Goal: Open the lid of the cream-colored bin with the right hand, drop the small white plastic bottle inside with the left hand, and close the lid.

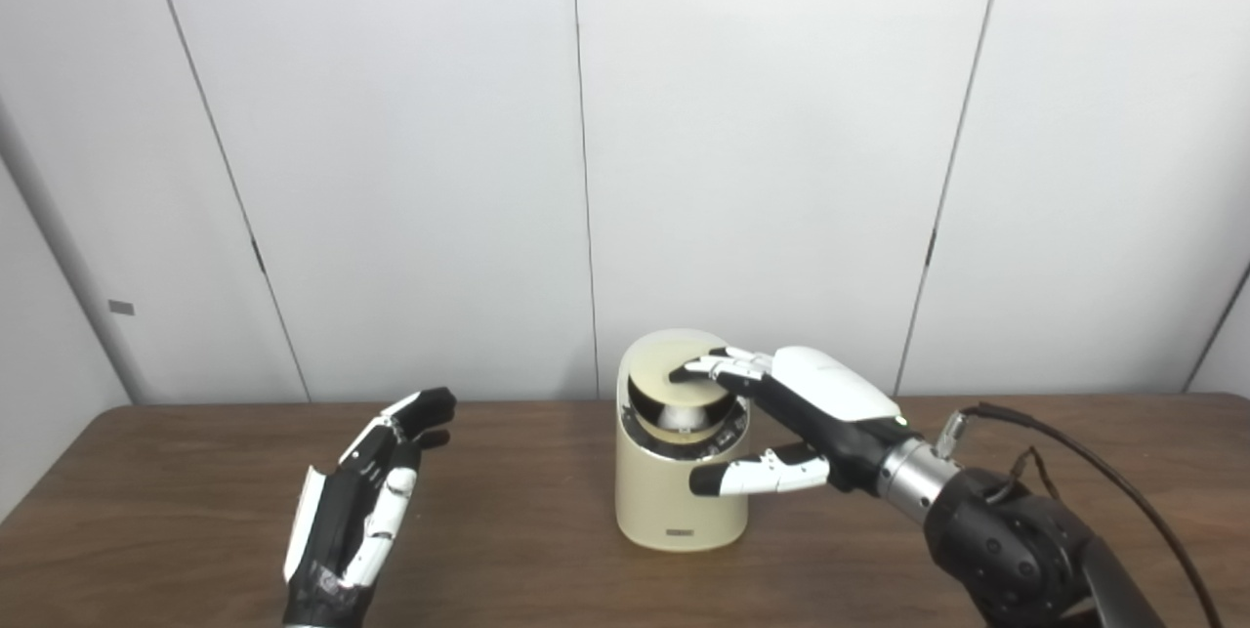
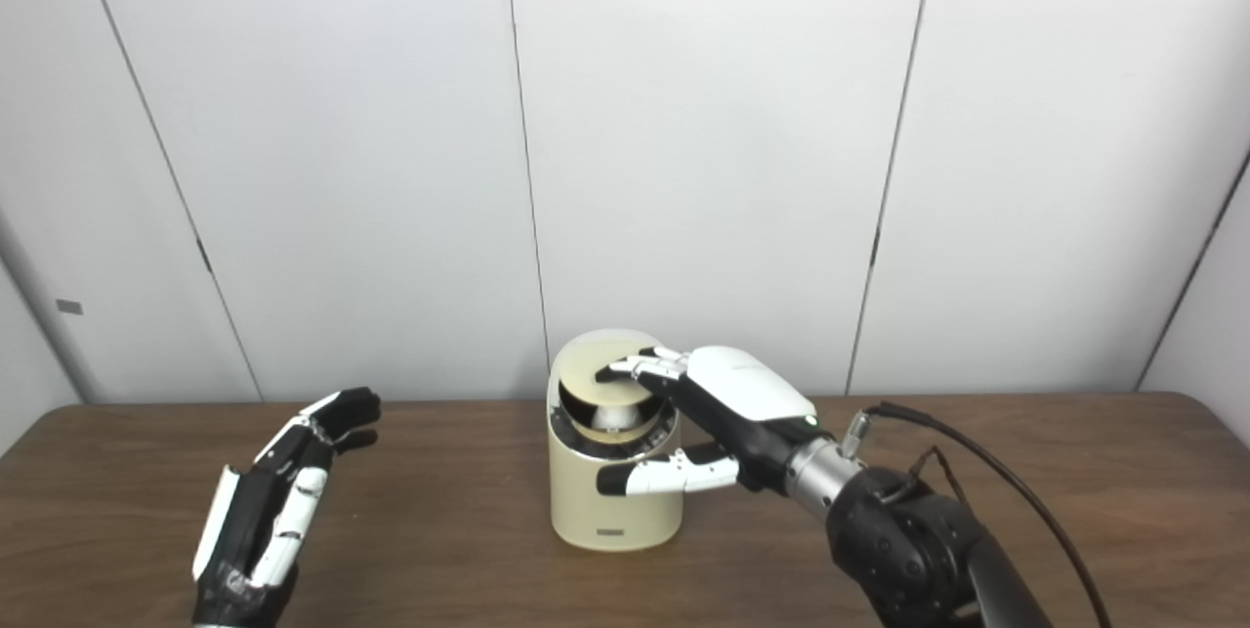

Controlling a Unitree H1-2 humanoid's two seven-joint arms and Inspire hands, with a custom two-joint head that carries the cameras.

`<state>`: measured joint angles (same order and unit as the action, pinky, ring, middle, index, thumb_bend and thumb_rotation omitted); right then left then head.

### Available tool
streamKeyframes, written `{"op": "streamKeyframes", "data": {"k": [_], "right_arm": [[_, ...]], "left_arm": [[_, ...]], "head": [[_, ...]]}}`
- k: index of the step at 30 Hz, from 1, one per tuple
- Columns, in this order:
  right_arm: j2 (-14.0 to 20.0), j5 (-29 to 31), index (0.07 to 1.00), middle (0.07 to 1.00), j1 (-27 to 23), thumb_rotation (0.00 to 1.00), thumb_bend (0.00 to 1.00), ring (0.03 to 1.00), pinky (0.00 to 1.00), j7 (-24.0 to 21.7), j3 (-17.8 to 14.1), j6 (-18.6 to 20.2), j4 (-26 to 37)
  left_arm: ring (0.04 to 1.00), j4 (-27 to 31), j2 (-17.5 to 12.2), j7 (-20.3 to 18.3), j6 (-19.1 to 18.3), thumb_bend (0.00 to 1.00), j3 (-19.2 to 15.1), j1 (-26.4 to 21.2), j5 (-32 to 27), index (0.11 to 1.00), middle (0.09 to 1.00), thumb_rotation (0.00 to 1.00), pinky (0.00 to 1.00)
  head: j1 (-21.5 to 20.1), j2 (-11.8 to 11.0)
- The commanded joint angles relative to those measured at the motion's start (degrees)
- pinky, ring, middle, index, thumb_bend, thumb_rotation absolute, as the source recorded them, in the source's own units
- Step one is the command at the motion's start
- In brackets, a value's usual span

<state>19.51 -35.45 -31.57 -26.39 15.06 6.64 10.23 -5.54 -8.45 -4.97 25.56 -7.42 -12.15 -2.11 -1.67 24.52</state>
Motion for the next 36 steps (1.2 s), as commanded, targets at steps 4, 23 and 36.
{"op": "streamKeyframes", "data": {"k": [4, 23, 36], "right_arm": [[0.06, 0.14, 0.864, 0.874, -1.08, 0.97, 0.87, 0.942, 0.93, 1.92, -0.88, -0.65, 1.71], [1.37, -9.67, 0.816, 0.818, 1.70, 0.86, 0.90, 0.910, 0.88, 7.23, 3.73, -3.61, 0.35], [1.47, -27.09, 0.781, 0.836, 3.19, 0.83, 0.93, 0.946, 1.00, 16.30, 8.65, -6.11, -4.91]], "left_arm": [[0.809, 2.09, -0.77, 0.40, 1.21, 0.36, -0.11, -1.01, -0.30, 0.792, 0.807, 0.76, 0.77], [0.806, 1.87, -0.79, 0.22, 1.17, 0.38, -0.03, -1.25, -0.50, 0.791, 0.802, 0.77, 0.76], [0.813, 2.08, -0.84, 0.21, 1.01, 0.39, 0.09, -1.14, -0.69, 0.792, 0.807, 0.77, 0.78]], "head": [[0.14, 0.39], [0.04, 0.58], [0.21, 0.81]]}}
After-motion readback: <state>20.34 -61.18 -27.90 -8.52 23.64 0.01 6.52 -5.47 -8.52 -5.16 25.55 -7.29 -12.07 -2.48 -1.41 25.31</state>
